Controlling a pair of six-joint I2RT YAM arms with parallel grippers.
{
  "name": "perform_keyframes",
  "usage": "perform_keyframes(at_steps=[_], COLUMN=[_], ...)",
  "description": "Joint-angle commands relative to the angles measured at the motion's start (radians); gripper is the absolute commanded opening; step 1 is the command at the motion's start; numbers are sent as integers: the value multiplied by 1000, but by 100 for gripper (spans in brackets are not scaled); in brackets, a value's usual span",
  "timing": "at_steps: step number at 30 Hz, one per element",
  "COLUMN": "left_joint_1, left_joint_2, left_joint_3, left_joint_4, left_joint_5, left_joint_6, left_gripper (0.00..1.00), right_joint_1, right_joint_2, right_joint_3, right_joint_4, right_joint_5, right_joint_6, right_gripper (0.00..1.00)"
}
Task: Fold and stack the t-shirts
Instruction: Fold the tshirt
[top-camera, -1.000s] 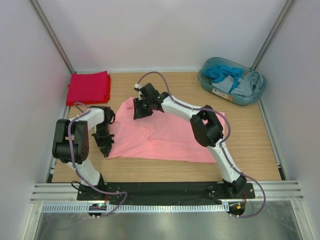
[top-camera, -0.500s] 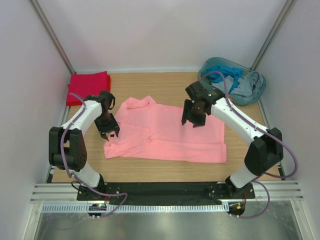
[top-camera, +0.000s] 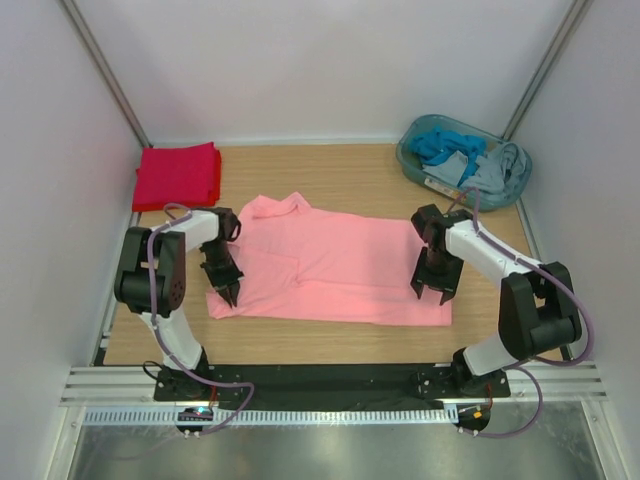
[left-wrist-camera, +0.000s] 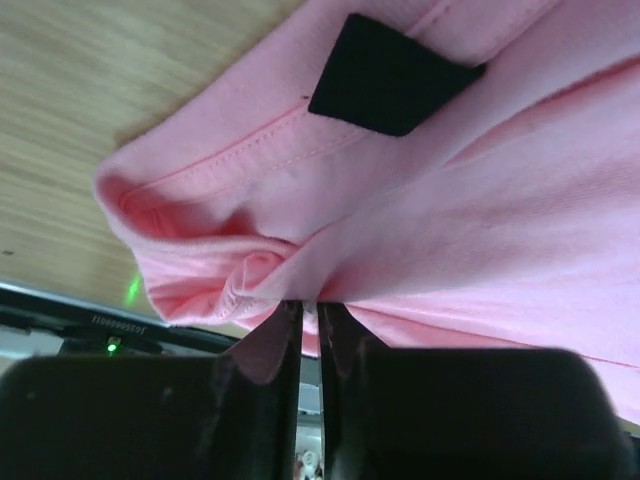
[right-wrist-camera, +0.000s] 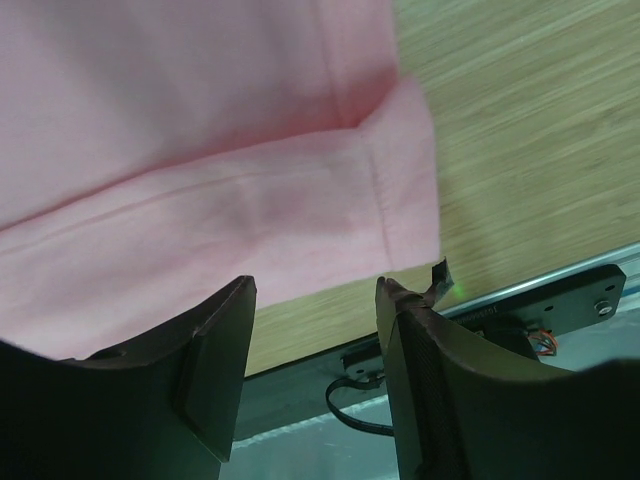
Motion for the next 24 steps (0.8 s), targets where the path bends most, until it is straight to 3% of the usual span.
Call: perform_keyframes(at_steps=[1, 8, 17, 21, 24], left_joint_1=[-3, -3, -3, -3, -3], left_joint_2=[5, 30, -19, -27, -48], left_joint_3=[11, -9, 69, 217, 319], left_joint_4=[-33, -51, -135, -180, -128], left_joint_5=[-124, -221, -265, -281, -191], left_joint_6=[-9, -43, -58, -41, -8], left_gripper=[7, 7, 39, 44, 49], right_joint_1=[-14, -25, -27, -27, -25], right_joint_2=[-21, 2, -5, 10, -14], right_joint_3=[-75, -160, -179, -185, -117], right_joint_4=[67, 141, 127, 134, 114], right_joint_5=[57, 103, 165, 150, 79], right_joint_6=[-1, 31, 92, 86, 24], right_gripper=[58, 57, 59, 60, 61])
